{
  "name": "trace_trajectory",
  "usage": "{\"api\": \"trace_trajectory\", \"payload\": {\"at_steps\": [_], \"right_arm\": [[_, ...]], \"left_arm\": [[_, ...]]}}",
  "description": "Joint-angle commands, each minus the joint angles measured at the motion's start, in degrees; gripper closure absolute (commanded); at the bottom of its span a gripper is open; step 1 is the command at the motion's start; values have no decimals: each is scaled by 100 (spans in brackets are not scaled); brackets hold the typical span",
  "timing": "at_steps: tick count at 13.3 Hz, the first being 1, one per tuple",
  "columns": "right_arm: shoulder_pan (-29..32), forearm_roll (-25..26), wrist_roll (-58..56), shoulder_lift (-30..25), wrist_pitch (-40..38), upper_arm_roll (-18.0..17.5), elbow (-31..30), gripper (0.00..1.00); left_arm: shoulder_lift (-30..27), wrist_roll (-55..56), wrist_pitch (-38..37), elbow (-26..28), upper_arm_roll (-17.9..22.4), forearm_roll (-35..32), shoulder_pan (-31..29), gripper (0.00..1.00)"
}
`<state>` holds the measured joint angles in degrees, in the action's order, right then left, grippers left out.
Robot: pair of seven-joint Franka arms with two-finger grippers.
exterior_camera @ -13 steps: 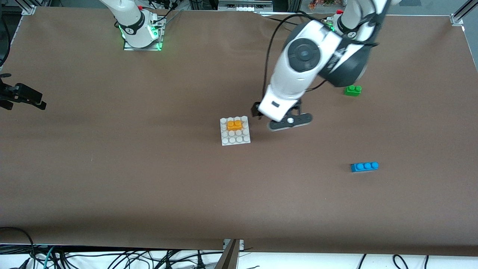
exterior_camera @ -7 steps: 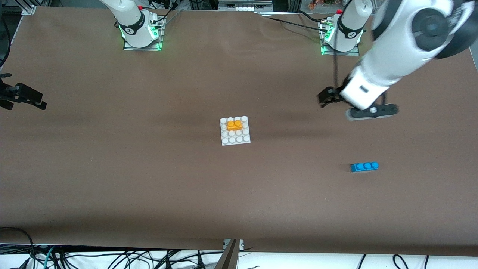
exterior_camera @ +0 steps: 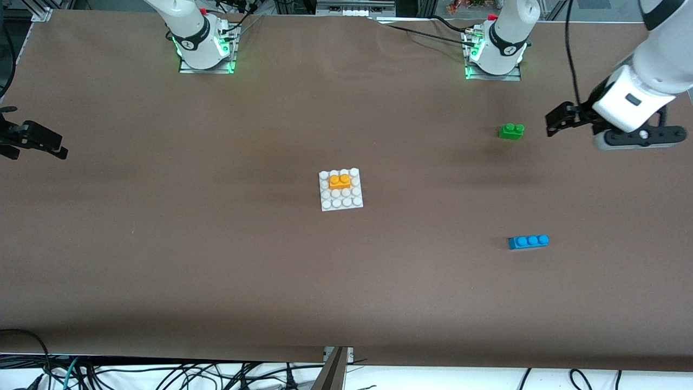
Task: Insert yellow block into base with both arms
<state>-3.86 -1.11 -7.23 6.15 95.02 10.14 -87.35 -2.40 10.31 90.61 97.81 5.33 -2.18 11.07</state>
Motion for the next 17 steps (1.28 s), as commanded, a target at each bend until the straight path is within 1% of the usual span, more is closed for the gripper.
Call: {"api": "trace_trajectory", "payload": {"at_steps": [1, 3, 9, 11, 17], "right_arm": [[70, 6, -50, -43, -54, -65, 8, 0], [70, 6, -50, -35, -63, -65, -1, 0], [70, 6, -59, -17, -63, -56, 8, 0], [70, 6, -59, -8, -63, -56, 8, 0], [70, -3, -59, -17, -63, -65, 8, 0]], "left_arm": [[-261, -231, 202, 195, 82, -291, -78, 0], [-217, -424, 202, 133, 73, -204, -289, 0], [-235, -451, 167, 124, 82, -54, -324, 0], [-226, -451, 167, 124, 82, 86, -377, 0], [-226, -460, 158, 115, 82, 86, -377, 0]]}}
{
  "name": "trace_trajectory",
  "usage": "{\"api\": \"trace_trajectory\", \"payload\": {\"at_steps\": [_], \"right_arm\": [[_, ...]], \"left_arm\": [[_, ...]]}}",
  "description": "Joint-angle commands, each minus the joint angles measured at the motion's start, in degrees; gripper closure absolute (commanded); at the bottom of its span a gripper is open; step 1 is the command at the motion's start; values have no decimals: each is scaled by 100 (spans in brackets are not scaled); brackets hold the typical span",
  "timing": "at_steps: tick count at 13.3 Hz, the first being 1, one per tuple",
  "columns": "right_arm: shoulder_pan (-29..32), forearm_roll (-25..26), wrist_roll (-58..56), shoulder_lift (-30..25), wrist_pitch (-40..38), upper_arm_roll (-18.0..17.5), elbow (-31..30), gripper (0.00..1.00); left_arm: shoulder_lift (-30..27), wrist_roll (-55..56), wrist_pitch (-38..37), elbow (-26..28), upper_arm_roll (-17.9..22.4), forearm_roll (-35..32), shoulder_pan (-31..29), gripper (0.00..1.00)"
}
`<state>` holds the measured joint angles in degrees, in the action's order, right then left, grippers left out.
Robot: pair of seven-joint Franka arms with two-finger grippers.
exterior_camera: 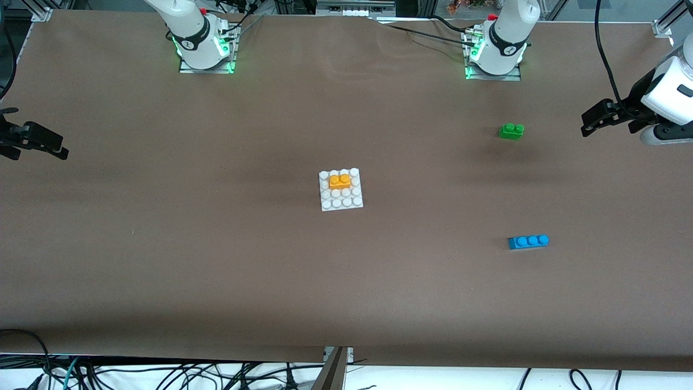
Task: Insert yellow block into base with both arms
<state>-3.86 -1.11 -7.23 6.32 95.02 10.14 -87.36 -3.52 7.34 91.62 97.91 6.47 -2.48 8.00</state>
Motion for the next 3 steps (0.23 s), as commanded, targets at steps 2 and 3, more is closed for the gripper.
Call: {"api": "trace_trajectory", "payload": {"at_steps": [2, 3], "right_arm": [[70, 6, -50, -25, -63, -65, 8, 0], [70, -3, -50, -25, -63, -56, -1, 0]], "left_arm": [[-114, -163, 57, 105, -32, 125, -88, 0], [-114, -163, 57, 96, -32, 125, -88, 0]]}}
